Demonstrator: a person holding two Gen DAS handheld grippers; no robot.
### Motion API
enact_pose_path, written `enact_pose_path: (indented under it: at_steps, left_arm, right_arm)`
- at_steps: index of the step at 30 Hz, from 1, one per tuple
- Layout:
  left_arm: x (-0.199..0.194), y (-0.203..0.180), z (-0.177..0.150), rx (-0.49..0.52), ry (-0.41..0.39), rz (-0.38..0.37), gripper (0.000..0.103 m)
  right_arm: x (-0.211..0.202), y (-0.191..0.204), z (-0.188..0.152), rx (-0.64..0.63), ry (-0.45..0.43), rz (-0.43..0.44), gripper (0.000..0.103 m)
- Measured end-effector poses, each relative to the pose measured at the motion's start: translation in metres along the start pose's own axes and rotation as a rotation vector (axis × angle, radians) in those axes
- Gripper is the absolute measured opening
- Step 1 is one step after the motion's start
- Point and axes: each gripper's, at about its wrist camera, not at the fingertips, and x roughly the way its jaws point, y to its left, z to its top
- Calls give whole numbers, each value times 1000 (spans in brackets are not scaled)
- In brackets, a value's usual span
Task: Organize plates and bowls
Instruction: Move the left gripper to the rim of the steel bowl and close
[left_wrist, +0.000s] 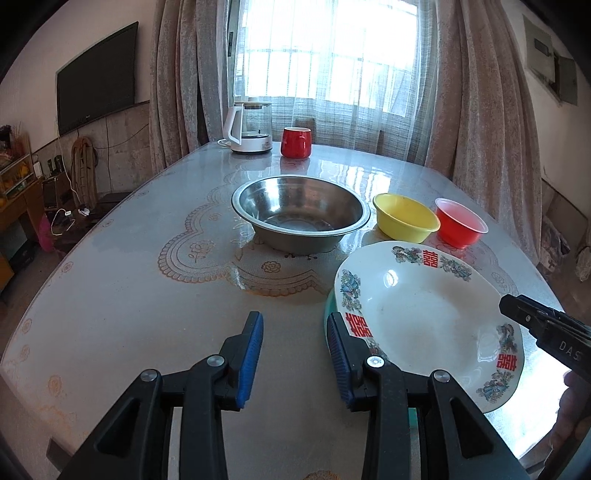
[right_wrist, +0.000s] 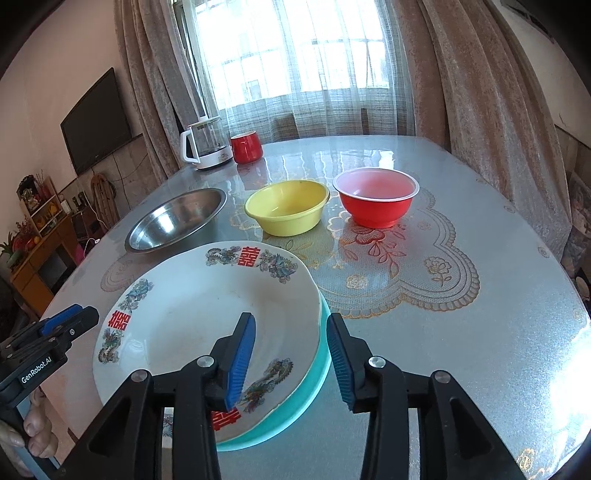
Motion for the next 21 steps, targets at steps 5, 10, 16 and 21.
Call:
enact_pose_path:
  at_steps: [5, 10, 16, 21]
  left_arm:
    - [-6, 16, -5, -26, 4, 58, 37]
    - [-6, 34, -8, -59, 3, 108, 37]
    - [2, 46, -7, -83, 23, 129, 37]
    - [18, 56, -7, -107, 68, 141, 37]
  right_arm:
    - [-7, 5, 1, -8, -16, -3, 44]
    - [-7, 12, 7, -19, -22, 3, 44]
    - [3, 22, 19, -36, -1, 45, 44]
    - [18, 31, 35, -18, 29, 114, 44]
